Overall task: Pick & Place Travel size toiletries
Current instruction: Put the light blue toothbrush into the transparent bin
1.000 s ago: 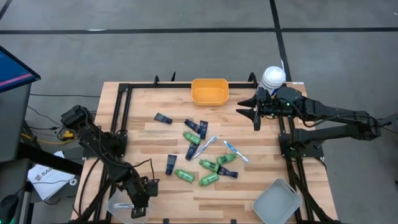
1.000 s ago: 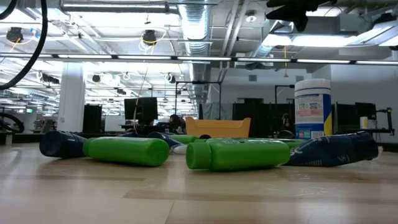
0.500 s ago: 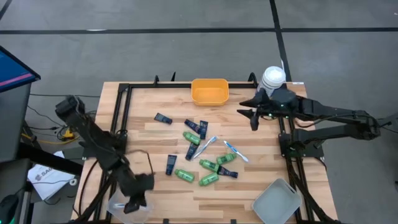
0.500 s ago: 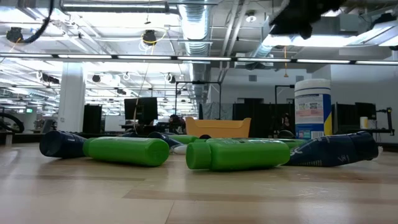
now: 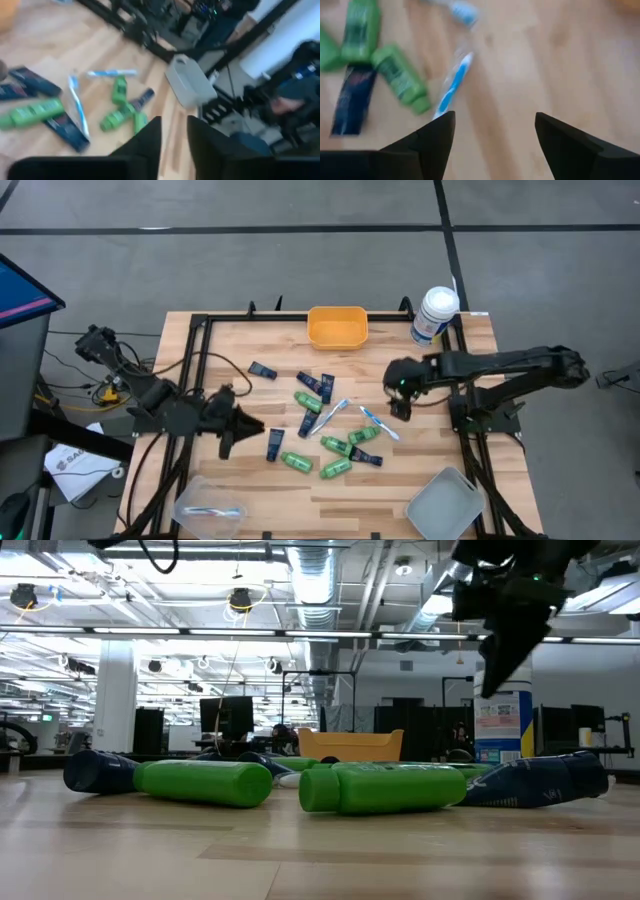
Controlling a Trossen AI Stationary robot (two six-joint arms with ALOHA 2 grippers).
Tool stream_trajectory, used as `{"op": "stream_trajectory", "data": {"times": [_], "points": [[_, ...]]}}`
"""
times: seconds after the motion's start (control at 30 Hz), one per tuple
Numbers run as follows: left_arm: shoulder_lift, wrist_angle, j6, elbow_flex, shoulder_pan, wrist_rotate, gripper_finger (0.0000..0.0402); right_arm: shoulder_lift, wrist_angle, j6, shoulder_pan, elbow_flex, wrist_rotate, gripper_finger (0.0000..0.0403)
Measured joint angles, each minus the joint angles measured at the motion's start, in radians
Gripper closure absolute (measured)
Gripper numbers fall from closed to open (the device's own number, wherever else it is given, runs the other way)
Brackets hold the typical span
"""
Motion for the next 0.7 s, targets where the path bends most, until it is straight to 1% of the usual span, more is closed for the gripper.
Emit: {"op": "stream_trajectory", "data": {"times": [0.2, 0.3, 0.4, 0.53, 0.7], "points": [[0.013, 0.063, 0.112, 0.0, 0.094, -0.002, 0.0215, 0.104, -0.033, 0.033, 0.092, 0.0, -0.022, 0.0137], [0.026, 0.062, 0.119, 0.0, 0.133, -0.002, 0.0173, 0.151, -0.024, 0.057, 0.126, 0.0, -0.025, 0.0137], [0.032, 0.061, 0.12, 0.0, 0.161, -0.002, 0.0141, 0.198, -0.01, 0.084, 0.153, 0.0, -0.025, 0.0137], [0.037, 0.06, 0.12, 0.0, 0.193, -0.002, 0.0115, 0.257, 0.024, 0.115, 0.186, 0.0, -0.029, 0.0137], [0.036, 0.061, 0.12, 0.0, 0.215, -0.002, 0.0108, 0.327, 0.066, 0.148, 0.208, -0.008, -0.035, 0.0137]]}}
